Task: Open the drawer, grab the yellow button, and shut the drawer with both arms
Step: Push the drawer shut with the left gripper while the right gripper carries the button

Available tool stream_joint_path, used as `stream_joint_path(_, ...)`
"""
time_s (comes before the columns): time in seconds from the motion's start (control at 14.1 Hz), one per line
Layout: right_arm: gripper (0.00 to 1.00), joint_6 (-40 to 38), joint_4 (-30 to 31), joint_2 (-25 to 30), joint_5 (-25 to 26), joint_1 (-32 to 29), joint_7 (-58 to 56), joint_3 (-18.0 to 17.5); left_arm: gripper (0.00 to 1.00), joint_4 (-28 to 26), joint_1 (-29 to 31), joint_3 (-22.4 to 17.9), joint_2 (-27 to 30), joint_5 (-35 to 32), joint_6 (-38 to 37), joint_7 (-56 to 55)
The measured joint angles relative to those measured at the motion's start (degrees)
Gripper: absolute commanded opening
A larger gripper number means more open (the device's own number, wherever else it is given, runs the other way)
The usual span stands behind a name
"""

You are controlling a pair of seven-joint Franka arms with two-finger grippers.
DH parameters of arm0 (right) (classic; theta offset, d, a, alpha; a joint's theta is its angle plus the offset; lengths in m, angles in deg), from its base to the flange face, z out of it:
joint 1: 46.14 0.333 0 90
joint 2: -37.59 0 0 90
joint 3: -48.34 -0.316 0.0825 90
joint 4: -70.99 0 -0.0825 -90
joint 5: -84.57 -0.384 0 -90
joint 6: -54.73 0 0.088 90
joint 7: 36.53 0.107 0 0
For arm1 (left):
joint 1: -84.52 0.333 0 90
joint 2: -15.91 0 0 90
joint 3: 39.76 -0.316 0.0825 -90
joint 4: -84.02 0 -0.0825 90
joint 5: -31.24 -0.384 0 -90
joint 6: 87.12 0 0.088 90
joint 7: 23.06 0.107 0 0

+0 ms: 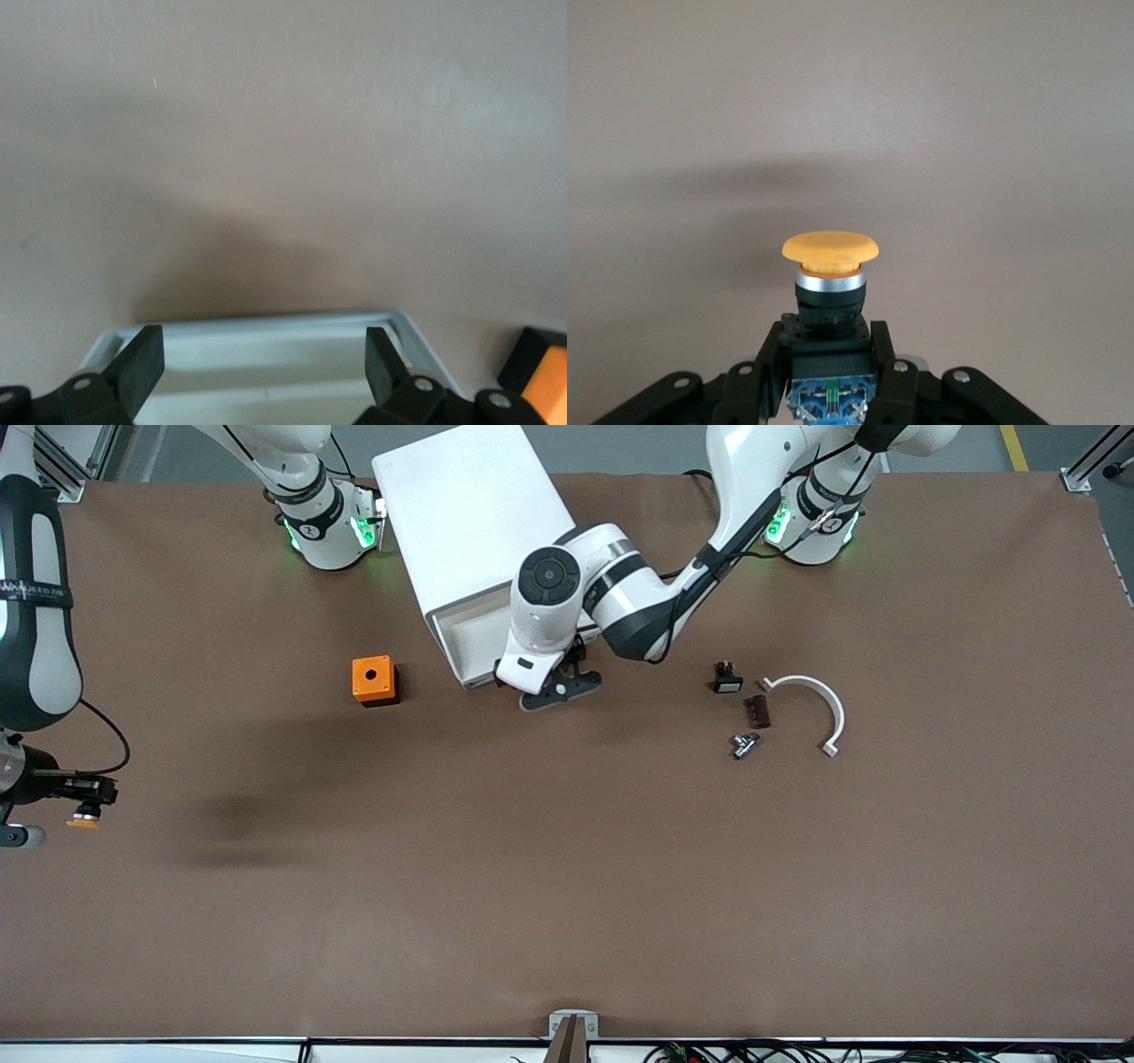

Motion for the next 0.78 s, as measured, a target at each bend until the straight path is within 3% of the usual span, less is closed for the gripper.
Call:
stream_joint_path(0.35,0.19,6.4,0.5,-7.0,4.0,-0.5,0.0,0.0,1.00,-0.4,-2.6,0.9,0.0,0.0,0.0,-3.8)
stream_joint_path(0.78,0.22,12.9,0.6,-12.8,4.6,-4.2,-1.8,0.0,1.00,-0.4,-5.1,1.3,0.0,0.0,0.0,-6.5)
